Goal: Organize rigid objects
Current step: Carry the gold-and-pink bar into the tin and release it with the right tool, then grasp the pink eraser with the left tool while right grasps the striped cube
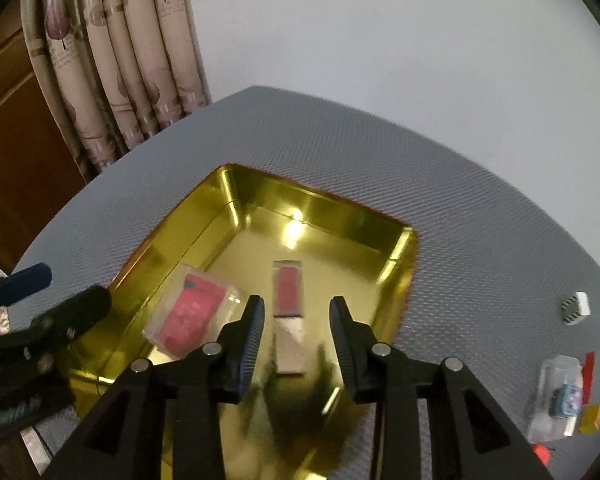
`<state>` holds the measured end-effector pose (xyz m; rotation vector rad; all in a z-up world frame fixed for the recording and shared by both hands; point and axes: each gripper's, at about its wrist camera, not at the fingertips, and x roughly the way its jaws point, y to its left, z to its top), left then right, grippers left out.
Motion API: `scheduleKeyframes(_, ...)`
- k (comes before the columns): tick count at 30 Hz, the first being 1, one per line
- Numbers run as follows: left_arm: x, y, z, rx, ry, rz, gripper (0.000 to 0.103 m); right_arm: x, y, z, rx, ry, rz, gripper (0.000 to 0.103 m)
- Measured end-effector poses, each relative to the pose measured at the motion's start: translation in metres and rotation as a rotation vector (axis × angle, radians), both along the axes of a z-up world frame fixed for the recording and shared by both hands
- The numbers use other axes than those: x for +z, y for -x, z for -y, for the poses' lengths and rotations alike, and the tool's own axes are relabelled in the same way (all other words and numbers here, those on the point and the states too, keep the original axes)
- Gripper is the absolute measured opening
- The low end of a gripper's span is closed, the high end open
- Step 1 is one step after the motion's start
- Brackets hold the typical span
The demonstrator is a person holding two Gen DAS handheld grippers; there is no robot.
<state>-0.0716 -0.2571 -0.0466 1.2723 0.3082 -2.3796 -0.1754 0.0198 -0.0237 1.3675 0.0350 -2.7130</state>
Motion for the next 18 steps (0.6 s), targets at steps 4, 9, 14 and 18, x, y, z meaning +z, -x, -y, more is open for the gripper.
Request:
scheduleKeyframes(4,0.002,0.0,-0.002,-0.01,0.014,-0.003,0.074,0.011,-0.019,-0.028,-0.058,0.001,-0.022,0.034)
scheduleKeyframes(9,0.002,0.0,-0.006,-0.021,0.034,-0.002,0.074,0.014,-0.047,-0.08,-0.158,-0.011,-0.033,0.034)
scheduleKeyframes(14,0.003,-0.001,-0.006,-0.041,0.053,-0.001,0.074,0.01,-0.081,-0.141,-0.266,-0.018,-0.024,0.034)
scheduleKeyframes(18,0.004,-0.001,-0.008,-0.053,0.063,0.001,0.074,0.004,-0.103,-0.177,-0.361,-0.019,-0.021,0.034)
